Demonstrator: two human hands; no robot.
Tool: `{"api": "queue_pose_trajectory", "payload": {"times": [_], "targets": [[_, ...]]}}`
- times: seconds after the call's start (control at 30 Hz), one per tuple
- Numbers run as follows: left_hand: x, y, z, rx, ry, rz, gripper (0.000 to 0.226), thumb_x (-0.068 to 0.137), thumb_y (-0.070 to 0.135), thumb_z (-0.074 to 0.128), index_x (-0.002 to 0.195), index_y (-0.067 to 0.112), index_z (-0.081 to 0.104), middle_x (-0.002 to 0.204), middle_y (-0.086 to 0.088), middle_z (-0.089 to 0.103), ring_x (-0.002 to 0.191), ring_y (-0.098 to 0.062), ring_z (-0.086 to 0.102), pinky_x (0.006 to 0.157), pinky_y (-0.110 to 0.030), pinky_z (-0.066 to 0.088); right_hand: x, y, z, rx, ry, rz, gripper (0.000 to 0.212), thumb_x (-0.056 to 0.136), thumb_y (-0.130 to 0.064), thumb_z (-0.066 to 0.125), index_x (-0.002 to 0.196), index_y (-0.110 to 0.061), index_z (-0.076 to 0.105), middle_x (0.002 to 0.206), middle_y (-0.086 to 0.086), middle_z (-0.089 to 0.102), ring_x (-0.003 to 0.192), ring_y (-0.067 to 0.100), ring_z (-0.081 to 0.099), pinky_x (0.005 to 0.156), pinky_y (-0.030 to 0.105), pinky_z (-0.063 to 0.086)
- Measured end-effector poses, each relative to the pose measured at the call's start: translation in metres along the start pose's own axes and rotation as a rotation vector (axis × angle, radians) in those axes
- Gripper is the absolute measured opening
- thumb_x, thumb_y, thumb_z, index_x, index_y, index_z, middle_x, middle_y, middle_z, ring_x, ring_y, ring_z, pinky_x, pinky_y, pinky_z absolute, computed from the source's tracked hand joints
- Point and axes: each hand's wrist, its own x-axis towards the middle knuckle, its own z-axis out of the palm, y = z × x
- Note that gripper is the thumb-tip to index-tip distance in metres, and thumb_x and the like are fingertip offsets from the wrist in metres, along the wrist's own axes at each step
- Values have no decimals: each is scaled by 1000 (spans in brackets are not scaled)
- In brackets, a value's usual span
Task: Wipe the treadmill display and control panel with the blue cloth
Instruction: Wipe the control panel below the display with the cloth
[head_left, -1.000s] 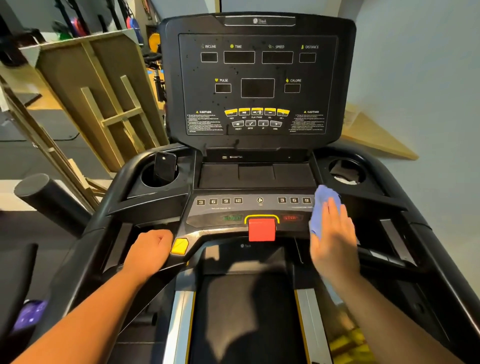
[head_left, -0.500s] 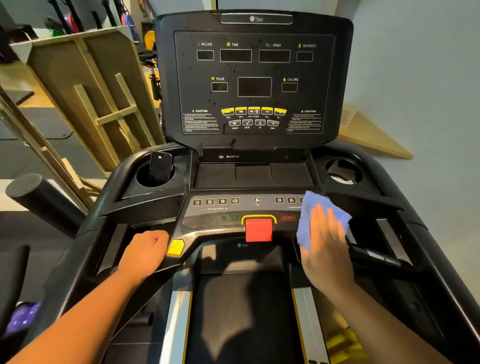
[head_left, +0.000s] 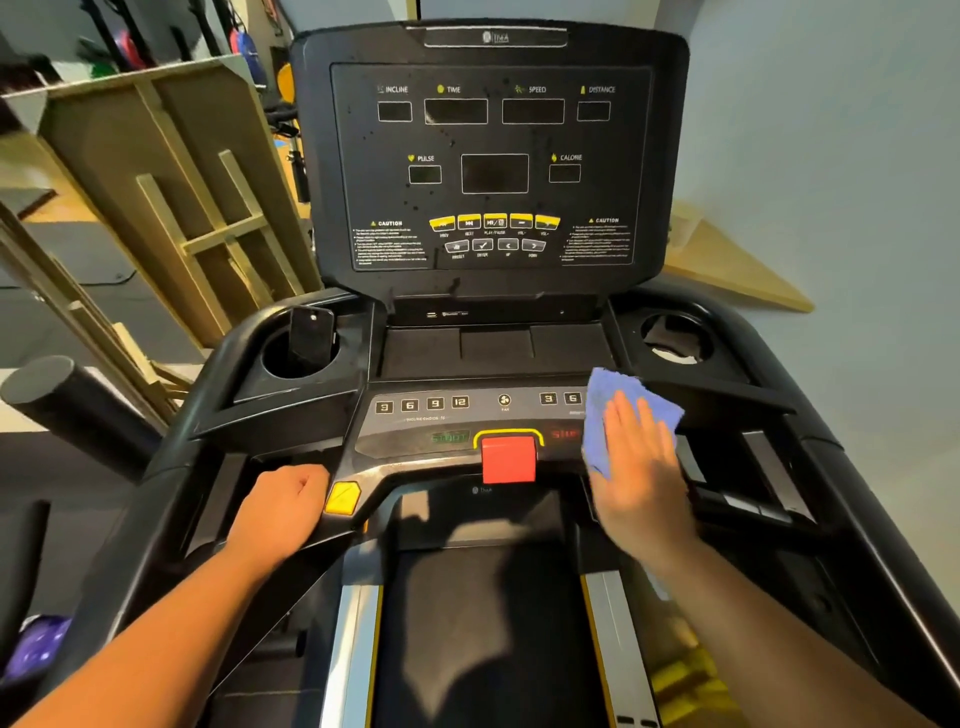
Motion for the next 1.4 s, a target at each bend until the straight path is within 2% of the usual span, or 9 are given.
{"api": "queue_pose_trajectory", "payload": {"times": [0.07, 0.17, 0.3, 0.43, 0.67, 0.87, 1.1, 1.3, 1.4], "targets": [[1, -2, 1, -2, -2, -10, 41, 90, 36, 34, 61, 11, 46, 59, -7, 58, 58, -26, 53, 59, -37, 42, 12, -40, 6, -71, -121, 22, 65, 94, -28, 45, 150, 4, 37, 155, 24, 39, 143, 48, 35, 117, 57, 29], [2, -5, 2, 5, -4, -18, 42, 95, 33, 37, 65, 7, 51, 61, -8, 61, 63, -33, 60, 60, -38, 44, 11, -57, 5, 22, -293, -185, 80, 89, -35, 61, 157, -11, 26, 165, 9, 26, 151, 35, 22, 121, 53, 26], [2, -6, 4, 15, 5, -17, 41, 97, 28, 40, 61, 11, 46, 59, -7, 58, 57, -25, 52, 58, -35, 40, -8, -5, 1, 100, -55, -290, 69, 87, -11, 62, 150, 1, 38, 157, 17, 38, 148, 37, 32, 118, 56, 31], [4, -8, 3, -7, -7, -35, 41, 101, 26, 42, 68, 5, 55, 64, -10, 64, 59, -25, 56, 60, -38, 44, 19, -37, 10, -79, -156, 94, 76, 82, -21, 68, 147, 3, 40, 153, 24, 42, 142, 48, 37, 115, 58, 33], [1, -3, 1, 6, -14, -50, 42, 101, 25, 42, 63, 10, 49, 62, -8, 60, 57, -20, 50, 59, -37, 41, 19, -68, 3, 1, -248, -415, 82, 72, -23, 67, 149, -4, 43, 157, 12, 41, 145, 36, 37, 115, 54, 36], [1, -2, 0, -22, -11, -63, 40, 100, 24, 43, 65, 7, 51, 66, -15, 64, 57, -18, 48, 58, -34, 38, 32, -69, 15, -103, -267, -68, 79, 82, -32, 66, 149, 2, 39, 156, 22, 38, 144, 45, 33, 116, 56, 32], [-2, 4, -3, -14, -21, -70, 42, 101, 23, 43, 62, 11, 48, 63, -11, 62, 57, -17, 49, 59, -33, 38, 23, -116, 10, 40, -295, -469, 72, 82, -32, 40, 150, -8, 43, 159, 8, 39, 147, 34, 34, 119, 50, 30], [-4, 7, -5, -26, -19, -58, 44, 101, 20, 44, 57, 17, 44, 54, 1, 52, 53, -13, 43, 55, -31, 34, 41, -124, 20, -103, -306, -105, 77, 83, -37, 53, 149, 0, 41, 156, 20, 40, 146, 42, 33, 117, 54, 32], [-5, 8, -5, -25, -28, -58, 44, 101, 20, 44, 57, 19, 46, 55, 0, 54, 53, -14, 45, 54, -30, 34, 43, -177, 28, -9, -281, -278, 73, 84, -36, 50, 149, -2, 43, 158, 18, 36, 146, 44, 30, 118, 54, 21]]}}
